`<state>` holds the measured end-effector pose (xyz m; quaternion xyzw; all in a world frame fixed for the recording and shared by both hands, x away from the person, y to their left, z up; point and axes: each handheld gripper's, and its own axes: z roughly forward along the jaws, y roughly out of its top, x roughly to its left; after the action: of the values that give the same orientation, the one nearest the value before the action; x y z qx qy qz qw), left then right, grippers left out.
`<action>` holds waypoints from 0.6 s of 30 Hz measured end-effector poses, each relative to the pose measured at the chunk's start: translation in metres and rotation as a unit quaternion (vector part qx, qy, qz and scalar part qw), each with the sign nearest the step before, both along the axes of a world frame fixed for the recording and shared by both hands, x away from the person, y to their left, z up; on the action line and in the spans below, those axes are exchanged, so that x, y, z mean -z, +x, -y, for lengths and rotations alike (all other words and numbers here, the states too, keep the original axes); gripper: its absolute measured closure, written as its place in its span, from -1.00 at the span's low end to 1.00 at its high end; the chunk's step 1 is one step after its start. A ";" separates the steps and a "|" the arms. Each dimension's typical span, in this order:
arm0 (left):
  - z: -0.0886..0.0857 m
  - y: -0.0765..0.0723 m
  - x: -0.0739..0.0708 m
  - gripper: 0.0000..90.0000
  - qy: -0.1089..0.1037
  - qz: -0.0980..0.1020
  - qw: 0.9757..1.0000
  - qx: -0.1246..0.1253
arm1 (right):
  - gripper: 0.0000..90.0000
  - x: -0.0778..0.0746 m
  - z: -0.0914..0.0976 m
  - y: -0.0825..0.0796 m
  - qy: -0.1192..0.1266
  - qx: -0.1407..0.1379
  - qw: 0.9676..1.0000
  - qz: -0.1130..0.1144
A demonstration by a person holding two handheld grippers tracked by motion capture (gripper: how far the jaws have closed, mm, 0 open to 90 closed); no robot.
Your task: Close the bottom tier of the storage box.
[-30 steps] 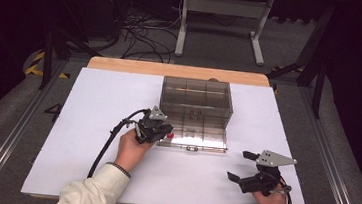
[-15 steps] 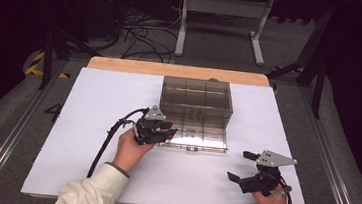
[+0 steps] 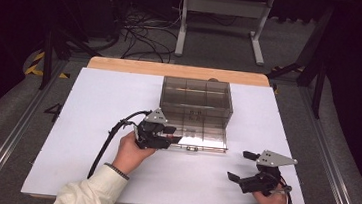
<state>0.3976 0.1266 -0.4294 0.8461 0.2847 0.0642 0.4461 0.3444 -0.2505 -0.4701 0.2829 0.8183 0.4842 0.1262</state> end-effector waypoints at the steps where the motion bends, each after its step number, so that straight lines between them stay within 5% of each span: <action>1: 0.001 -0.001 0.000 0.27 0.004 -0.002 1.000 0.007 | -0.96 0.000 0.000 0.000 0.000 0.000 1.000 0.000; 13: 0.011 -0.008 0.000 0.98 0.043 -0.006 0.999 0.028 | -0.96 0.000 0.000 0.000 -0.001 -0.001 1.000 0.001; 18: 0.020 -0.011 0.004 1.00 0.068 -0.003 0.997 0.035 | -0.96 0.000 0.000 0.000 -0.001 -0.002 1.000 0.001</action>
<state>0.3868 0.1061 -0.4338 0.8842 0.2511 0.0656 0.3884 0.3443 -0.2504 -0.4701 0.2811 0.8192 0.4838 0.1262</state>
